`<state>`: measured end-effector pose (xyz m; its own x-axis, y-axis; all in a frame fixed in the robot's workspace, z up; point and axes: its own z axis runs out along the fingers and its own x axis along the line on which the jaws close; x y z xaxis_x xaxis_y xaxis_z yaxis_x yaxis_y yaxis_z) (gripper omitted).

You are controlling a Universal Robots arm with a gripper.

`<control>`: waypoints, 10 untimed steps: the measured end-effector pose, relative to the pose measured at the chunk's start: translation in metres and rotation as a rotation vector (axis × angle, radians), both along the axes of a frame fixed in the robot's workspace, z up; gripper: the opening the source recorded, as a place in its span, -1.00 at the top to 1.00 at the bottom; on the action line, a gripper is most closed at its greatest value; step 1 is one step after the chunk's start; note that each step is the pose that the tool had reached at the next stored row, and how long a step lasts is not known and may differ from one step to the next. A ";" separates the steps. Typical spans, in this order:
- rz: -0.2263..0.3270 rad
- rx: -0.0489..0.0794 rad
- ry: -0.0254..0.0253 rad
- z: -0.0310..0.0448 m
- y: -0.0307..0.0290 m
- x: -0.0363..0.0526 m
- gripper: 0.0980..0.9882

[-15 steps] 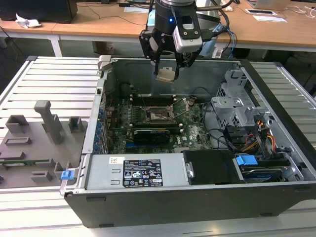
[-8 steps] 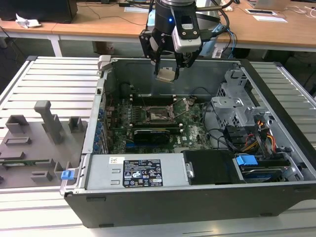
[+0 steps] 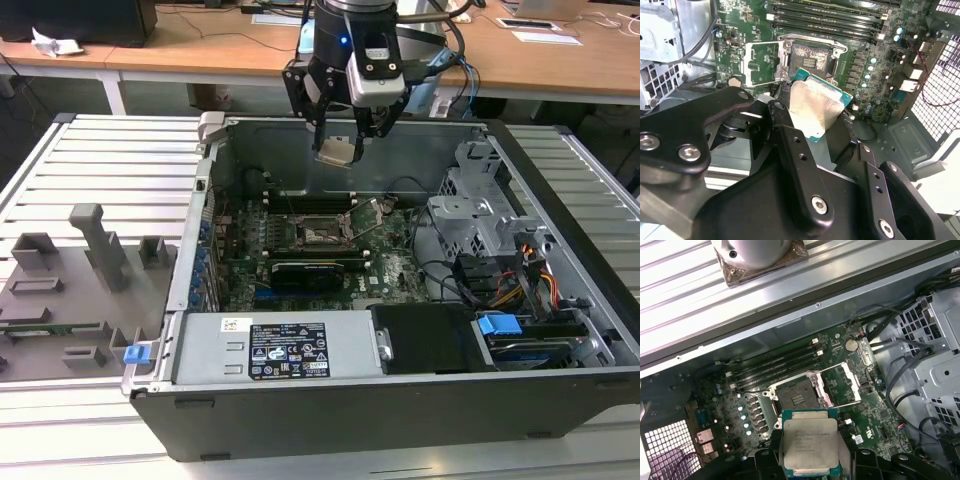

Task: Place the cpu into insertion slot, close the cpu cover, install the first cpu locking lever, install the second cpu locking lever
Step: 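Place the cpu into insertion slot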

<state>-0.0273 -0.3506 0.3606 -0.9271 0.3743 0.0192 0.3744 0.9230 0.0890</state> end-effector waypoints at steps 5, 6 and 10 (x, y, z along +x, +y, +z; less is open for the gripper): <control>-0.045 0.000 0.0000 0.0000 0.0000 0.0000 0.03; -0.055 0.000 0.0000 0.0000 0.0000 0.0000 0.03; -0.106 0.000 0.0000 0.0000 0.0000 0.0000 0.03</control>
<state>-0.0273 -0.3506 0.3606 -0.8822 0.4706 0.0190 0.4703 0.8780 0.0887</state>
